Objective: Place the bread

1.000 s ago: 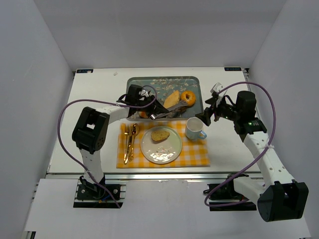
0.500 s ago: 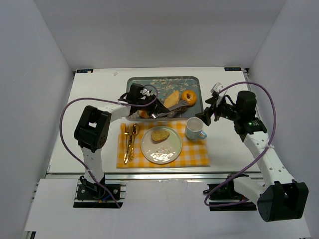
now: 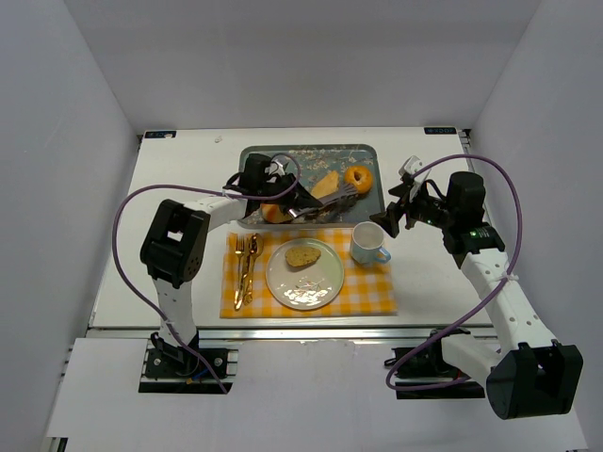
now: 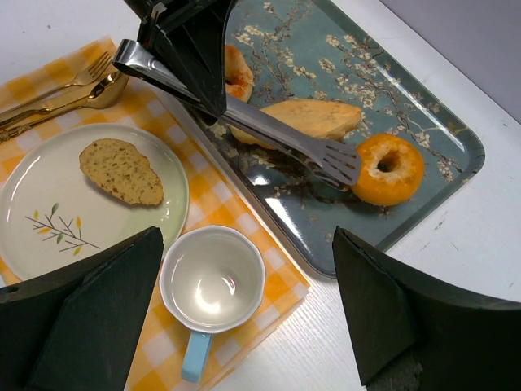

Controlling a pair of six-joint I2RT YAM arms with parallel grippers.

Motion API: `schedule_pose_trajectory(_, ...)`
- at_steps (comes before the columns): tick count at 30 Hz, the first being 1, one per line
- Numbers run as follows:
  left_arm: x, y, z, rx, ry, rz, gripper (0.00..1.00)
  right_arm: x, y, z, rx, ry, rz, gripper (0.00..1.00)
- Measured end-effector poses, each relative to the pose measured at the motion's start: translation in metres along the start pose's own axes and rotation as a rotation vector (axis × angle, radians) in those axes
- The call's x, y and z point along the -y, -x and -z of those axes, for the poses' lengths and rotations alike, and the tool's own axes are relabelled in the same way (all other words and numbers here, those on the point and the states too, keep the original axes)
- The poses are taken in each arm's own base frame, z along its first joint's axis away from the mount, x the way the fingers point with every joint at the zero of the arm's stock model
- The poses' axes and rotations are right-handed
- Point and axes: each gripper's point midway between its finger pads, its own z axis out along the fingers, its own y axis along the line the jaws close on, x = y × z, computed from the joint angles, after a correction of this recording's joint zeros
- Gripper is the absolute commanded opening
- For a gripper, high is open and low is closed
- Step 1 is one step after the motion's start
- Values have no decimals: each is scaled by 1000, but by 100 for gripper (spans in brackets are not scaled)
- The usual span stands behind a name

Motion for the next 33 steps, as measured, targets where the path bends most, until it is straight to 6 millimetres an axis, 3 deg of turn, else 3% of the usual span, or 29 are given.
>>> schedule_pose_trajectory(6, 16, 0, 5, 8, -44, -67, 0, 0, 0, 0, 1, 2, 0, 89)
schedule_pose_trajectory(10, 38, -6, 19, 14, -78, -139, 0, -1, 1, 0, 3, 2, 2, 89)
schedule_pose_trajectory(15, 69, -33, 61, 58, -114, -259, 0, -2, 5, 3, 14, -1, 13, 89)
schedule_pose_trajectory(20, 75, -74, 112, 109, -87, -342, 0, -7, 14, 7, 38, 11, 25, 87)
schedule_pose_trajectory(24, 48, -108, 144, 120, 11, -363, 0, -11, 19, 7, 56, 31, 22, 83)
schedule_pose_trajectory(26, 21, -129, 156, 99, 72, -343, 0, -12, 20, 7, 63, 37, 18, 82)
schedule_pose_trajectory(30, -50, -176, 177, 22, 237, -234, 0, -13, 22, 7, 69, 47, 16, 82)
schedule_pose_trajectory(33, -78, -203, 192, -8, 296, -190, 0, -15, 22, 7, 71, 55, 15, 83)
